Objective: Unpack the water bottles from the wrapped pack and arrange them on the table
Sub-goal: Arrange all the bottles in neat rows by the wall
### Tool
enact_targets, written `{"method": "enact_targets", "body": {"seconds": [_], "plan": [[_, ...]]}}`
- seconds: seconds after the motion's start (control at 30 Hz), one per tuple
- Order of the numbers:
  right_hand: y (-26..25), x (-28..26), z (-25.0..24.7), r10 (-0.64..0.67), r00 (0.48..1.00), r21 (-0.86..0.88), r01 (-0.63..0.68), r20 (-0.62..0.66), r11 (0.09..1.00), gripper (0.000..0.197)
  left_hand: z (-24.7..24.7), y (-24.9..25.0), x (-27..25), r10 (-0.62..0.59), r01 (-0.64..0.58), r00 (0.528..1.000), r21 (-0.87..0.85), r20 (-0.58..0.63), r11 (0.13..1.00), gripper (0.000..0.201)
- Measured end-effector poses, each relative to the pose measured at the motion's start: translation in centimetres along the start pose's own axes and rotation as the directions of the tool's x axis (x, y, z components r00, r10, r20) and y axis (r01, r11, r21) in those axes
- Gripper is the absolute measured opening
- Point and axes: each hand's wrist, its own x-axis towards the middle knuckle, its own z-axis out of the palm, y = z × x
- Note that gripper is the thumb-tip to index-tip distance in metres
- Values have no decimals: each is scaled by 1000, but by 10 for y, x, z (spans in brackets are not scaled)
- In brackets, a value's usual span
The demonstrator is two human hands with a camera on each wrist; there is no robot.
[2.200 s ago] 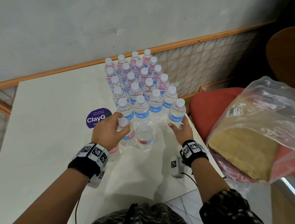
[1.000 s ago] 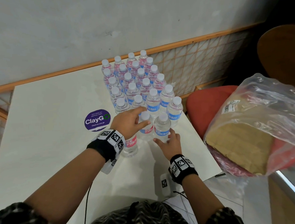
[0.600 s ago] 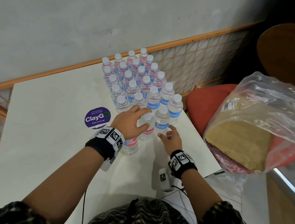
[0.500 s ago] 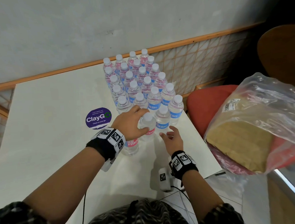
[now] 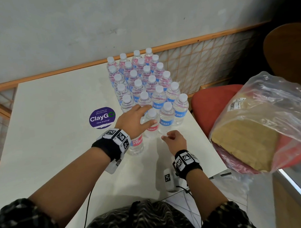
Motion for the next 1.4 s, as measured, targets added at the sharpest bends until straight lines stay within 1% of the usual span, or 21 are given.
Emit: {"method": "enact_targets", "body": {"seconds": [0.1,0.2,0.33,0.4,0.47,0.57,0.63,0.7,0.73,0.8,0.87,0.9,0.97,1.03,1.1,1.13,1.17,1.2,1.27,1.33,1.4], "plan": [[-4,-4,1,-55,993,-53,61,103,997,29,-1,0,2,23,-23,1000,-13,21,1000,47],[-9,-10,2,-92,981,-51,102,170,993,34,-6,-8,-1,94,-88,992,-81,83,993,42],[-14,-20,8,-130,963,-57,147,235,987,59,-11,-16,-8,120,-102,987,-161,105,982,45],[-16,-25,15,-156,954,-82,183,258,980,70,-10,-16,-12,139,-116,984,-189,115,975,41],[-16,-28,23,-192,950,-98,221,247,970,72,-9,-16,-15,143,-110,978,-208,153,972,40],[-18,-32,26,-216,954,-123,245,207,962,65,-13,-19,-20,113,-89,974,-124,197,988,57],[-20,-33,27,-254,949,-152,283,186,947,66,-17,-22,-23,85,-70,974,-80,209,994,63],[-21,-35,28,-323,929,-128,348,178,929,71,-19,-23,-23,76,-63,966,-62,245,996,57],[-22,-35,29,-350,918,-89,371,184,925,74,-20,-23,-23,78,-66,961,-57,265,996,55],[-24,-36,27,-356,913,-63,375,198,925,73,-21,-22,-24,78,-73,956,-30,283,997,57],[-28,-39,23,-340,925,-148,365,172,919,68,-23,-21,-27,38,-60,966,82,254,995,71],[-30,-40,20,-319,937,-200,343,143,918,68,-25,-21,-29,-8,-28,975,157,222,987,79],[-30,-41,17,-283,956,-209,292,73,933,71,-31,-23,-34,-137,89,978,282,155,955,90],[-27,-43,16,-287,957,-151,289,34,945,73,-34,-29,-36,-250,184,959,378,132,907,88],[-23,-45,19,-280,959,-93,284,52,954,73,-35,-34,-37,-316,227,937,431,147,873,79],[-22,-47,23,-281,958,-78,285,63,955,73,-35,-36,-38,-309,215,937,429,162,878,74],[-21,-48,27,-284,956,-70,289,68,955,74,-35,-37,-39,-269,174,945,414,185,894,68],[-21,-49,31,-295,954,-55,298,61,953,76,-35,-37,-40,-204,106,955,397,213,912,63],[-20,-49,40,-320,947,-40,321,36,946,86,-36,-37,-45,-20,-79,961,344,276,936,55],[-16,-49,48,-332,943,-108,334,37,936,91,-34,-39,-51,168,-253,937,259,307,932,53],[-6,-48,51,-319,945,-157,326,68,932,85,-27,-46,-59,293,-352,913,188,284,917,57]]}}
